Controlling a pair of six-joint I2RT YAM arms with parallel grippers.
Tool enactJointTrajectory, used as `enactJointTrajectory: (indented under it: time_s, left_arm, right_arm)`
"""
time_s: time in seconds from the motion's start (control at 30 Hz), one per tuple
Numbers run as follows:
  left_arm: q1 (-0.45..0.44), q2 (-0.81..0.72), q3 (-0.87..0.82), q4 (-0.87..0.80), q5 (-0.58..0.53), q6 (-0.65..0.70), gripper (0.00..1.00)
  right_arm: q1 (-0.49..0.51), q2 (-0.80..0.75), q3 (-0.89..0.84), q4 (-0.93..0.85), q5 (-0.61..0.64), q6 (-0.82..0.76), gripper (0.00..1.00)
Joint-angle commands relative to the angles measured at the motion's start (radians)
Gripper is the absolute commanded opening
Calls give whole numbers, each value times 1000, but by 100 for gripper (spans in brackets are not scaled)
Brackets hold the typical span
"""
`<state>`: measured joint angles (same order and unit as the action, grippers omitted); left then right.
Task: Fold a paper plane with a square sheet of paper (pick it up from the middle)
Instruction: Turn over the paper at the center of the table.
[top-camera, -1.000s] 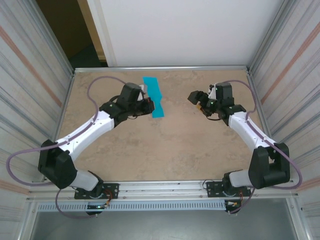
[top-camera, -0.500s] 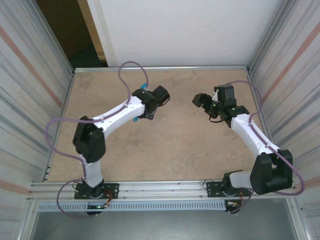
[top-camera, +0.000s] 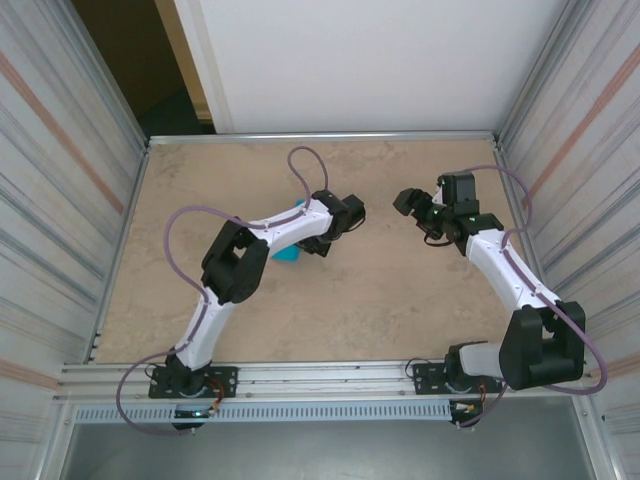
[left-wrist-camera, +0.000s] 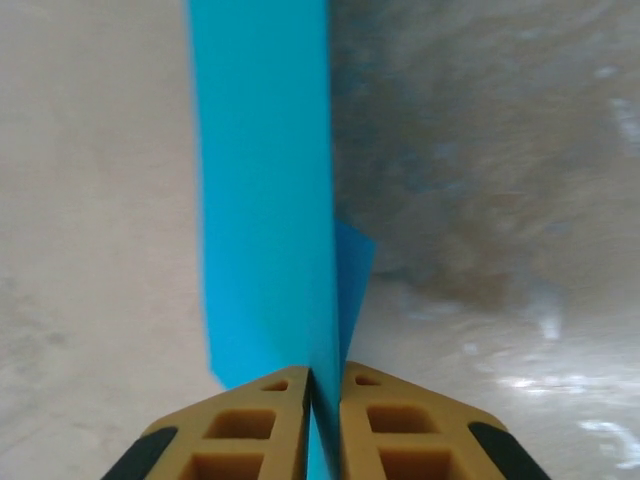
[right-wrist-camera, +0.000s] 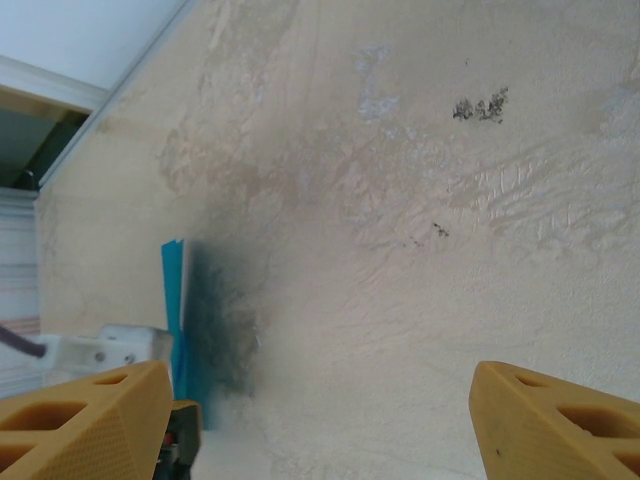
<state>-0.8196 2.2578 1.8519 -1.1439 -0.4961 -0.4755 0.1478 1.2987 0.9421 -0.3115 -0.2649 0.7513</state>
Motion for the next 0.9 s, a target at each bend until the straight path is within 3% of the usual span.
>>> enactJointTrajectory:
  time_s: [0.0, 0.13, 0.27, 0.43, 0.57, 0.87]
  left_arm:
    - [12, 3, 27, 59, 190, -29, 17]
    - [42, -34, -14, 177, 389, -34, 25]
    - [76, -110, -78, 294, 572, -30, 42]
    - [134, -279, -243, 497, 794, -66, 55]
    - [221, -429, -442, 646, 847, -143, 57]
    - [468, -726, -890, 828, 841, -319, 68]
  right_arm:
    - [-9, -19, -24, 1, -8, 24, 77]
    - [-10, -7, -25, 20, -44, 38, 77]
    - [-6, 11, -17, 29, -75, 37, 78]
    - [41, 83, 25, 2, -94, 3, 76]
    - [157, 171, 77, 2, -92, -24, 67]
    - [417, 507, 280, 74, -189, -3, 34]
